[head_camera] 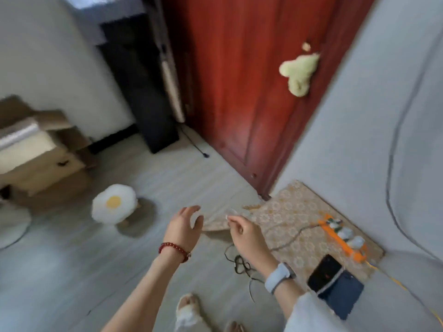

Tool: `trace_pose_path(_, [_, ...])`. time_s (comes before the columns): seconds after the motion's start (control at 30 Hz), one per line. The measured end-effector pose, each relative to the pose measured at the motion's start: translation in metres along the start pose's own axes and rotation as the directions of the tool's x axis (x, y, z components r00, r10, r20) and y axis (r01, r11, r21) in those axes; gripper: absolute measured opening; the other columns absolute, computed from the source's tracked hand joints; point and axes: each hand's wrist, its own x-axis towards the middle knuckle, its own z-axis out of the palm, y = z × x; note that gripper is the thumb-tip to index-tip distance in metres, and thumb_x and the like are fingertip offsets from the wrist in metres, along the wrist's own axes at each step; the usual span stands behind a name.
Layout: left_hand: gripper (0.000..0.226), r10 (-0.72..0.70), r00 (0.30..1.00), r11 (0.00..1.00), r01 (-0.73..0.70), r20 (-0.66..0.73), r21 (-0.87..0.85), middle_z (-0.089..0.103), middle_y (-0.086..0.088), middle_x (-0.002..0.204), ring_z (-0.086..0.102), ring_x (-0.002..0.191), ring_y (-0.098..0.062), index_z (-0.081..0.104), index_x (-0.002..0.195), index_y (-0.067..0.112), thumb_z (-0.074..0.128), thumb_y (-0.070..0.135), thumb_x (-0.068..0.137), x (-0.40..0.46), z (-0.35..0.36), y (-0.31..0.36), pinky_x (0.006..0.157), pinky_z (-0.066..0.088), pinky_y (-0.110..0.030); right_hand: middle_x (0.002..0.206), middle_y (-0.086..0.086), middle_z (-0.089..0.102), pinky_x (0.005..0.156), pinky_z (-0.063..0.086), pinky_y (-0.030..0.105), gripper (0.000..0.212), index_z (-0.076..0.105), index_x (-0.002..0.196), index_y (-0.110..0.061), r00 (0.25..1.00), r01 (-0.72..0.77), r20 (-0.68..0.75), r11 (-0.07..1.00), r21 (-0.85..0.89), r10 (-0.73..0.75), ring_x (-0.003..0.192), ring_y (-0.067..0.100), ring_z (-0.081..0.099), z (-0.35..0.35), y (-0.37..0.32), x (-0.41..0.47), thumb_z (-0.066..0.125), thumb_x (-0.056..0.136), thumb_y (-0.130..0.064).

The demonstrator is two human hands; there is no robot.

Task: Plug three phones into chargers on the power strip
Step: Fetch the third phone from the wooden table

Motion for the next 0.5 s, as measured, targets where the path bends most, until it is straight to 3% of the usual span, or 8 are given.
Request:
trace_pose_path(0.1, [0.028,-0.109,0.974,0.994,0.107,-0.197,-0.020,0.062,-0.015,0.115,0.057,0.107,-0.031,0.059,0.112,0.007,0.055,0.015,0.085,-0.027,-0.087,-0.055,0.091,0.041,-0.032,0.117,0.012,0.066,0.094,0.041,0.027,0.027,0.063,0.113,-0.006,0.984,0.143,0.123,0.987,-0.080,-0.133,0.110,0.024,0.059,0.055,-0.073,-0.001,0.047,0.091,-0.010])
trace_pose_path(0.23, [0.029,-0.238,0.884,0.971,0.215,-0.403,-0.102,0.060,-0.016,0.115,0.055,0.108,-0.030,0.058,0.114,0.007,0.055,0.017,0.086,-0.071,-0.192,-0.138,0.090,0.038,-0.029,0.114,0.016,0.067,0.095,0.044,0.035,0.025,0.064,0.109,-0.006,0.923,0.305,0.278,0.947,-0.102,-0.268,0.108,0.029,0.060,0.151,-0.169,-0.007,0.047,0.090,-0.008])
trace_pose_path(0.37, [0.030,-0.376,0.744,0.926,0.325,-0.553,-0.192,0.059,-0.012,0.118,0.053,0.112,-0.026,0.057,0.115,0.009,0.054,0.020,0.088,-0.130,-0.289,-0.247,0.094,0.038,-0.030,0.115,0.012,0.067,0.092,0.040,0.027,0.026,0.065,0.108,-0.008,0.806,0.459,0.451,0.886,-0.069,-0.383,0.110,0.026,0.058,0.280,-0.273,-0.031,0.045,0.091,-0.010])
trace_pose_path(0.5, [0.030,-0.509,0.568,0.853,0.432,-0.646,-0.292,0.058,-0.010,0.118,0.053,0.111,-0.023,0.057,0.115,0.011,0.054,0.021,0.087,-0.206,-0.384,-0.359,0.093,0.038,-0.028,0.115,0.009,0.066,0.097,0.041,0.030,0.026,0.064,0.109,-0.009,0.644,0.587,0.601,0.810,0.009,-0.474,0.111,0.024,0.057,0.421,-0.375,-0.080,0.044,0.092,-0.011])
